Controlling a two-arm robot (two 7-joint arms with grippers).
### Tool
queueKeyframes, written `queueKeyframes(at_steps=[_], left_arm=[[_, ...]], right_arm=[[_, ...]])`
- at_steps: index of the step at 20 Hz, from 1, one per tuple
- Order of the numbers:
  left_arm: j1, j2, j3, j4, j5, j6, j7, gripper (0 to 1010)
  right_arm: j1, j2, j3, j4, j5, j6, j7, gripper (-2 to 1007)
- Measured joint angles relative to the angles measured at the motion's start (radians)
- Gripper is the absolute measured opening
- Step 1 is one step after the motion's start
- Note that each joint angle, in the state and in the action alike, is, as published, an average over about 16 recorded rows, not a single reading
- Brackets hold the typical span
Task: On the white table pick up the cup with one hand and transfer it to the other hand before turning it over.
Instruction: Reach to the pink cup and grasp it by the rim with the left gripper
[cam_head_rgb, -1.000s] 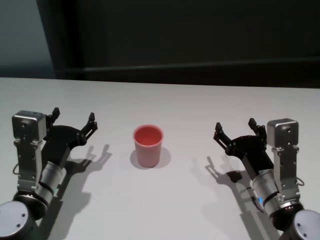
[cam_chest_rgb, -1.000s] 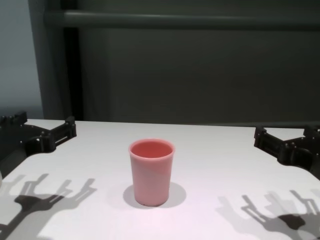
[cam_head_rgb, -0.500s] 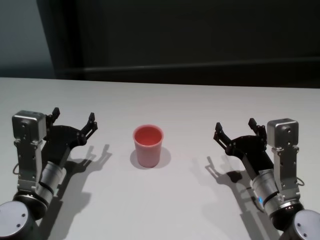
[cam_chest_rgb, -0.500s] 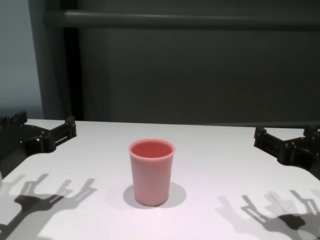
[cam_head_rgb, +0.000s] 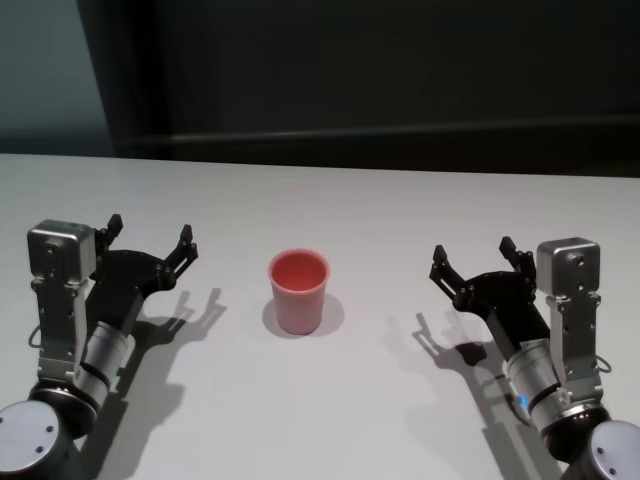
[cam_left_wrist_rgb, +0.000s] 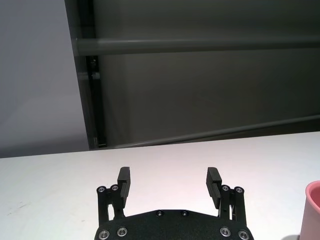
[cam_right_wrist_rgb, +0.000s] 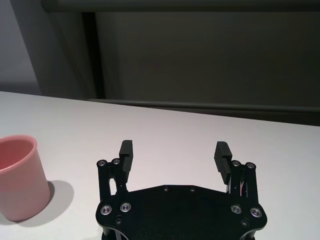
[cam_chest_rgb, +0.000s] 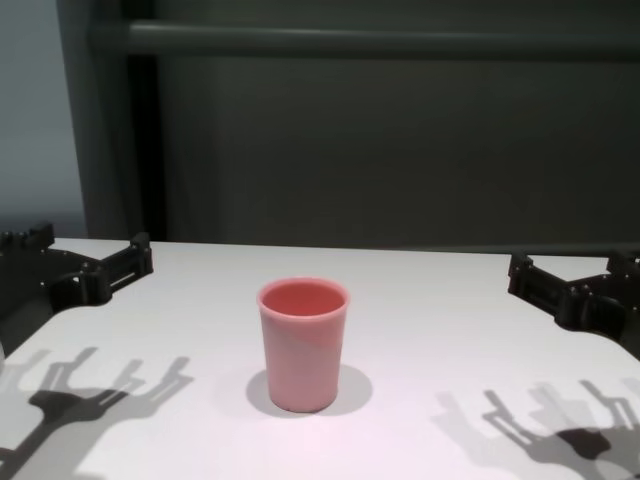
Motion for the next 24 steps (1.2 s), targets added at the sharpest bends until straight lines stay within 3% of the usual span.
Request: queueKeyframes(at_steps=[24], left_arm=[[0.000,0.000,0.000,0.000,0.000,0.000,0.000,1001]], right_arm=[[0.000,0.000,0.000,0.000,0.000,0.000,0.000,1002]])
